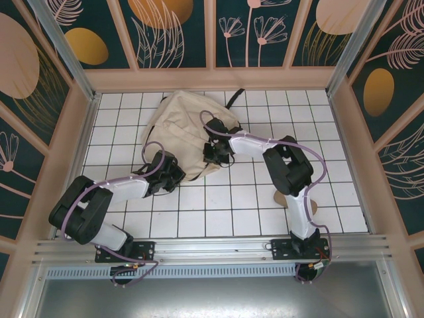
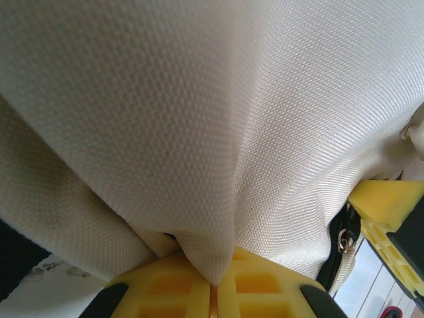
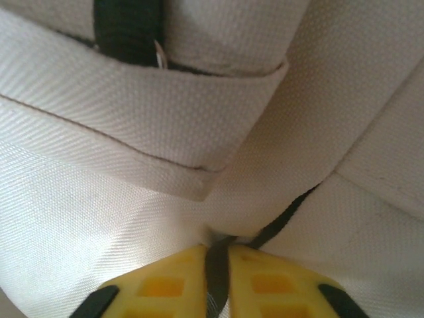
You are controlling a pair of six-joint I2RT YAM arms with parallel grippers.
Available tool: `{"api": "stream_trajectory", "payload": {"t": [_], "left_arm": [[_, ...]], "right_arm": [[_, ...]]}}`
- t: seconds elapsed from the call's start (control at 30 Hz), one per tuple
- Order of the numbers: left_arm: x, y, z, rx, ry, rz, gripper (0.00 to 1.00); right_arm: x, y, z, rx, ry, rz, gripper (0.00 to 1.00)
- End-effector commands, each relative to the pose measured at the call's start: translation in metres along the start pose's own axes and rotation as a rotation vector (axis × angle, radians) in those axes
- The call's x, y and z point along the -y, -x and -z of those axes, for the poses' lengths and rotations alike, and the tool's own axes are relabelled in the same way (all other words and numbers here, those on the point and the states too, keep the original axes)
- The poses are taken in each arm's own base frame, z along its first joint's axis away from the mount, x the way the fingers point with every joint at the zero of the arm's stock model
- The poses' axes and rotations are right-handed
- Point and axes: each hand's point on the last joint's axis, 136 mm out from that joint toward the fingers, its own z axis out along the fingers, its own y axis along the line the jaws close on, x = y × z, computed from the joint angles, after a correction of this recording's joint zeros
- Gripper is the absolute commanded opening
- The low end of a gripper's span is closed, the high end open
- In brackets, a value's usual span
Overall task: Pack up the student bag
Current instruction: Zip the student bag at the top-center of the table.
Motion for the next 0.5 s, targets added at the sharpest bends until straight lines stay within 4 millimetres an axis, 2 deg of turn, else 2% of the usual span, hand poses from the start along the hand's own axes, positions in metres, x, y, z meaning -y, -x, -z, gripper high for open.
{"api": "stream_trajectory", "payload": {"t": [0.0,0.07,0.27,0.47], "left_arm": [[-0.037,-0.008,-0.003,-0.014,0.113,-0.004,0.05],[-0.041,-0.007,-0.002,-0.005,0.125,-0.002,0.00],[-0.051,-0.007,0.002,0.007,0.151,0.004,0.00],[-0.056,-0.006,0.004,0.018,0.165,0.004,0.00]], "right_arm": [[0.013,0.002,-0.004,0.033,-0.080,-0.005,0.08],[0.019,0.018,0.008,0.095,-0.109,-0.017,0.06],[0.033,0.063,0.046,0.272,-0.200,-0.017,0.03],[0.056,0.097,0.063,0.387,-0.280,-0.032,0.02]]}}
